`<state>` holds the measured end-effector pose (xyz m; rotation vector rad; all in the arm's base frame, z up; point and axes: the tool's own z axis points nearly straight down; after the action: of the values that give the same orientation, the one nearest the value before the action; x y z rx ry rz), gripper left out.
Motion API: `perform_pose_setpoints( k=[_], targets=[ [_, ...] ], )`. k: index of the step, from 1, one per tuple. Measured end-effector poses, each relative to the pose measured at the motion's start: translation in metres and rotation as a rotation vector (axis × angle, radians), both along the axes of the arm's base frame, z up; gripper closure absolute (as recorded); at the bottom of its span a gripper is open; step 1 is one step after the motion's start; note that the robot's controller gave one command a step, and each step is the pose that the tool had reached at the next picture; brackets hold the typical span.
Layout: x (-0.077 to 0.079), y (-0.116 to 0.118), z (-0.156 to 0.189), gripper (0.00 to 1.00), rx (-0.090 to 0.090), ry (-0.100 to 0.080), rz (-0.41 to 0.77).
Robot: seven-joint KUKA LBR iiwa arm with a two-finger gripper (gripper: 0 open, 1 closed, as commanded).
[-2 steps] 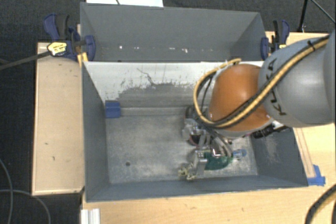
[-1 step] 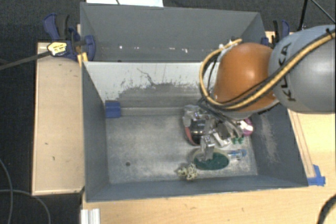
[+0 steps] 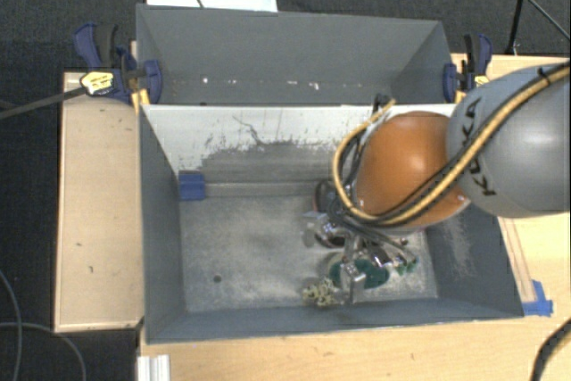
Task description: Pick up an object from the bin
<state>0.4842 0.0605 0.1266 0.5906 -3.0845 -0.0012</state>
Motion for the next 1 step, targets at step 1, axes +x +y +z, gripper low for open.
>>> perform_pose_setpoints(
  k=[1],
  targets=[
    [0.0003, -0.0066, -0.0547, 0.0, -0.001, -0.004, 0.191]
  ],
)
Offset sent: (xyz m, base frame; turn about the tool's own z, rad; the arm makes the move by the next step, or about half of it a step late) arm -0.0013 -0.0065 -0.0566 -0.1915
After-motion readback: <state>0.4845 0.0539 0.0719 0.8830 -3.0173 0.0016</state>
